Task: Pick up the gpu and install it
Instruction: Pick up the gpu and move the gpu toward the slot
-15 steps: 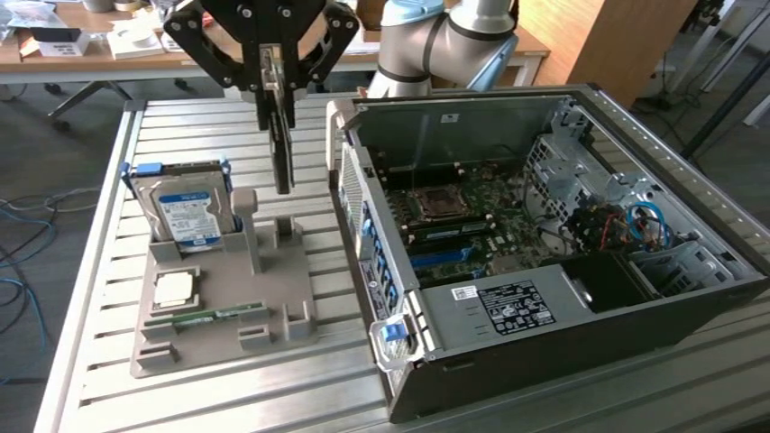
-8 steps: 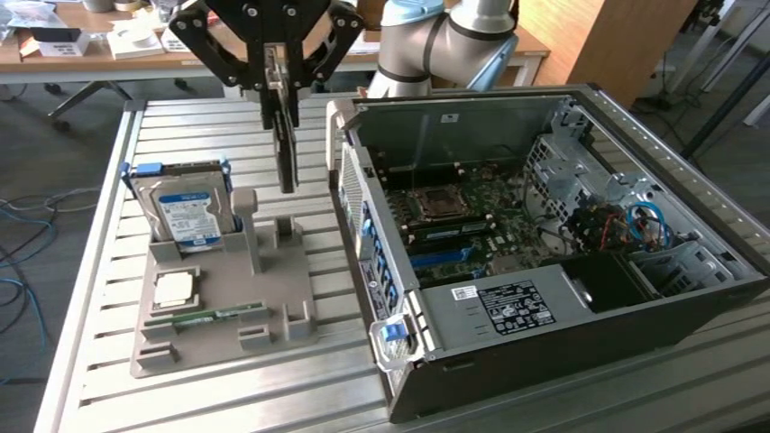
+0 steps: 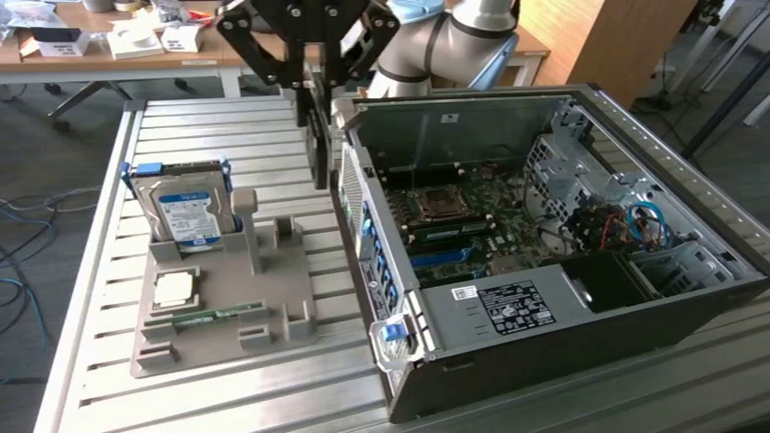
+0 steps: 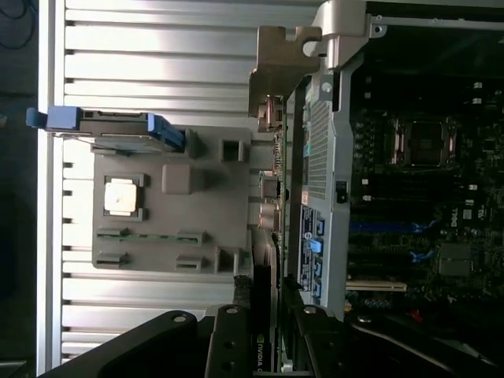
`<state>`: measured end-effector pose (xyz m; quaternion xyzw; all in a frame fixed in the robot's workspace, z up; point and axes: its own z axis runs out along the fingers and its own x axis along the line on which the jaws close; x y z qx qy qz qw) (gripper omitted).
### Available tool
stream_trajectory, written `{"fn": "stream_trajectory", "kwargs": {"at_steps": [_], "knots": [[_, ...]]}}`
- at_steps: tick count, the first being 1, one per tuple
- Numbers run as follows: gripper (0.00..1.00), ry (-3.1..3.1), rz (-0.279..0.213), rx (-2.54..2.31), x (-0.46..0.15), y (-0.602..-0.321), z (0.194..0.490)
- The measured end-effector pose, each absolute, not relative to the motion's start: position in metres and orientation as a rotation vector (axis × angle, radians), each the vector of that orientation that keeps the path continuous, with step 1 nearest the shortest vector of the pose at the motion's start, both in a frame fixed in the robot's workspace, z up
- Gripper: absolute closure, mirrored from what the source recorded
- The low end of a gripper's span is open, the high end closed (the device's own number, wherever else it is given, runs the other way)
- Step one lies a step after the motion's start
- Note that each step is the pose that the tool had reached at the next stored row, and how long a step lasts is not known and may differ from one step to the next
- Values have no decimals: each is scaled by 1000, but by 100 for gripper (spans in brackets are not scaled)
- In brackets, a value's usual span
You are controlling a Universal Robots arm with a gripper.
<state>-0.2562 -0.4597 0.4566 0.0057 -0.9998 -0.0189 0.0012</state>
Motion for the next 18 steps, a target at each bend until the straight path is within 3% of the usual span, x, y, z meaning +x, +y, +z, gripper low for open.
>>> {"fn": "stream_trajectory", "kwargs": {"at_steps": [18], "knots": [[74,-3138,-59,18,-176,-460,457]]}}
